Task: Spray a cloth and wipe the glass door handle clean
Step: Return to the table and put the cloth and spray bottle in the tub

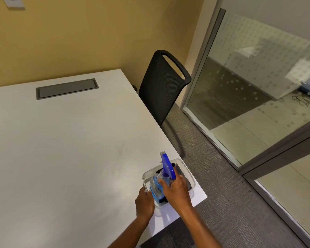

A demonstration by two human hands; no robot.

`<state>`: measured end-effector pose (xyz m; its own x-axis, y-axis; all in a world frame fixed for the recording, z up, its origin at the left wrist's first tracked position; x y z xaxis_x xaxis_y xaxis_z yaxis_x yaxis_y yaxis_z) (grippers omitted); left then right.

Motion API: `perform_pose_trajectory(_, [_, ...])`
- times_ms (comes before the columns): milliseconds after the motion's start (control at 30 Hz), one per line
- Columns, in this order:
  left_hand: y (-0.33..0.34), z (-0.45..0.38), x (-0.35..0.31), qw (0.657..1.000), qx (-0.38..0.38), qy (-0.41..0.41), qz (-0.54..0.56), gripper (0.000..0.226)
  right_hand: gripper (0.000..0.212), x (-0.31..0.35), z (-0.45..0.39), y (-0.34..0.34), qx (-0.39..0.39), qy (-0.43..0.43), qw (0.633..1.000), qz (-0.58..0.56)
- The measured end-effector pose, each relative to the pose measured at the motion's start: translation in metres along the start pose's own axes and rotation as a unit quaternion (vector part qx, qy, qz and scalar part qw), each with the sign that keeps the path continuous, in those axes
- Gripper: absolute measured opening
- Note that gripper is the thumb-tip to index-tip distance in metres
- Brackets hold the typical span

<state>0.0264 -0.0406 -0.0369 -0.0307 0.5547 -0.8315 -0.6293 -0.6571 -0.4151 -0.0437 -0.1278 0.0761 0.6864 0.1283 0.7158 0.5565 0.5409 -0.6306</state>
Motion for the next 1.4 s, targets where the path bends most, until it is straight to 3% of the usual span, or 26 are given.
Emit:
perform_pose_trajectory(200, [0.003, 0.002, 0.0, 1.0, 0.008, 0.012, -0.009, 0.038, 0.054, -0.011, -0.001, 0.013, 0.018, 0.005, 1.0, -0.013])
perform_pose_trajectory(833, [0.003, 0.005, -0.001, 0.999, 0.007, 0.041, 0.005, 0.037, 0.056, -0.014, -0.001, 0.022, 0.011, -0.008, 1.0, -0.021])
perform_pose_trajectory(1400, [0.011, 0.014, -0.003, 0.999, 0.017, 0.003, 0.033, 0.034, 0.056, -0.028, 0.001, 0.021, 0.015, 0.013, 0.999, -0.046])
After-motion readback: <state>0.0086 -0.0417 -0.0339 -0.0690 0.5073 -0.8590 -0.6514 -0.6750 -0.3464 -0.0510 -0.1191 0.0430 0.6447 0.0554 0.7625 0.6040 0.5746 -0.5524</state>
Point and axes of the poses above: each hand's wrist, its own z-axis away from the middle knuckle, its own y-axis out of the palm, x = y × z, the point moved 2 cm from there along -z, towards the middle knuckle, and after that the axes turned 9 degrees about y, right-handed, at the moved point
